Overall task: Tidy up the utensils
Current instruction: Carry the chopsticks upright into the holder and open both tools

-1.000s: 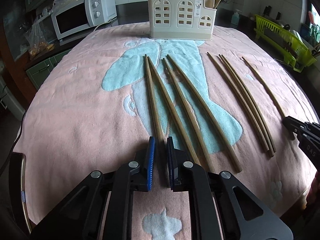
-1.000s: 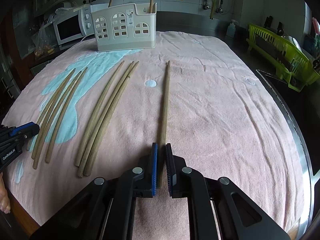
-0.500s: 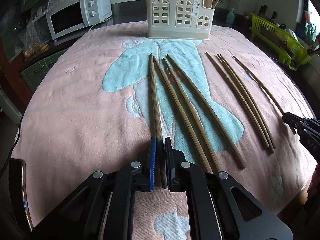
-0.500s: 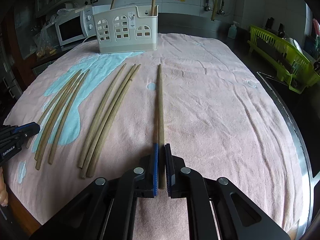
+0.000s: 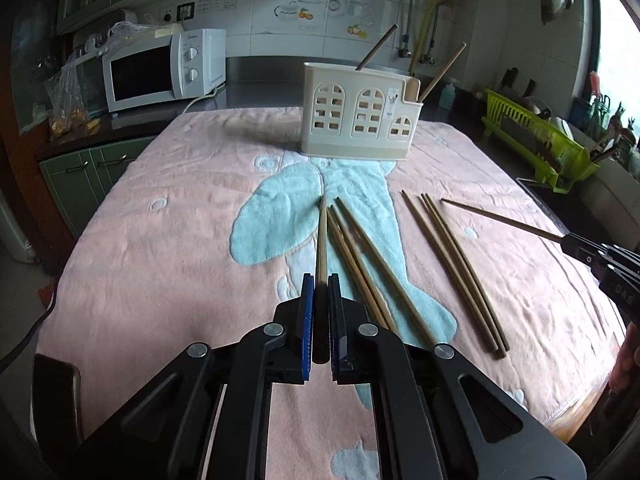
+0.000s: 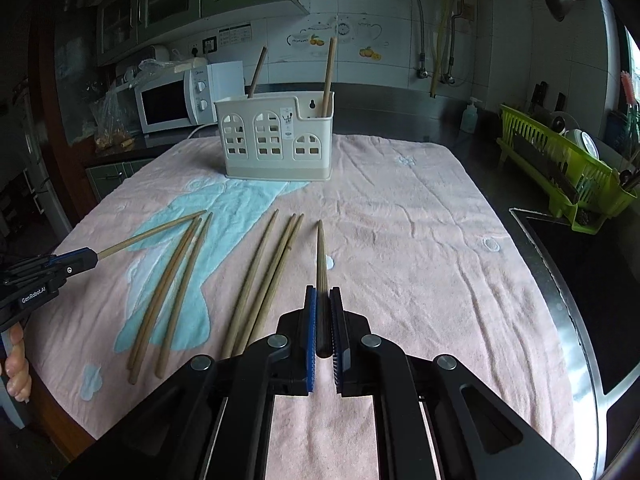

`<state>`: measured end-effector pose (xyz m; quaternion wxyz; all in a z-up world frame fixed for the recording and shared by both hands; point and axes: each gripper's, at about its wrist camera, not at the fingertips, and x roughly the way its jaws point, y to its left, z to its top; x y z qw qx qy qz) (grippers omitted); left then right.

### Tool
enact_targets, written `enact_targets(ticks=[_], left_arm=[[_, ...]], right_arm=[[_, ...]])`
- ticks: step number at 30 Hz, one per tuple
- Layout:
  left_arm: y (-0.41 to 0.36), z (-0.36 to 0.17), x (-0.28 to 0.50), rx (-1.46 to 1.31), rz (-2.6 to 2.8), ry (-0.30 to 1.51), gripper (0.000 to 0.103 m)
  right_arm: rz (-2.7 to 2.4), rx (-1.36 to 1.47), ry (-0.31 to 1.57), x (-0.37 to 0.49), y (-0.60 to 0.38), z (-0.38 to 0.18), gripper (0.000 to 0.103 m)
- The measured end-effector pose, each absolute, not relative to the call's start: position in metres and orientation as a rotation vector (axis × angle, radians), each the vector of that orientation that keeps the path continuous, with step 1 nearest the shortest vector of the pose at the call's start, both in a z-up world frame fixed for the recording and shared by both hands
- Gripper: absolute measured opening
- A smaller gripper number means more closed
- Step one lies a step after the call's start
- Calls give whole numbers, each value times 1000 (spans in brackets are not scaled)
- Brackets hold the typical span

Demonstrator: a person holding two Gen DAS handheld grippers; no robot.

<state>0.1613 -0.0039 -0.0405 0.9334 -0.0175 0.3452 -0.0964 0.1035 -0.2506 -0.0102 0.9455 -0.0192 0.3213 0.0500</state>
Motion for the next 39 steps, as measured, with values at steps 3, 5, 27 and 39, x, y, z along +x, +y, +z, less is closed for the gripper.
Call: enact_targets(ticks=[3, 5, 27, 39], left_arm=[[-2, -30, 166, -39, -204, 663, 5], [-1, -23, 170, -34, -206, 636, 5], [-10, 67, 263, 64, -266, 560, 5], [-12, 156, 308, 42, -268, 408, 5]], right_arm=[[121, -25, 622, 110, -251, 7, 7], [136, -16, 608, 117, -251, 16, 6], [270, -34, 534, 216, -261, 137, 7], [261, -121, 520, 281, -246, 190, 7]])
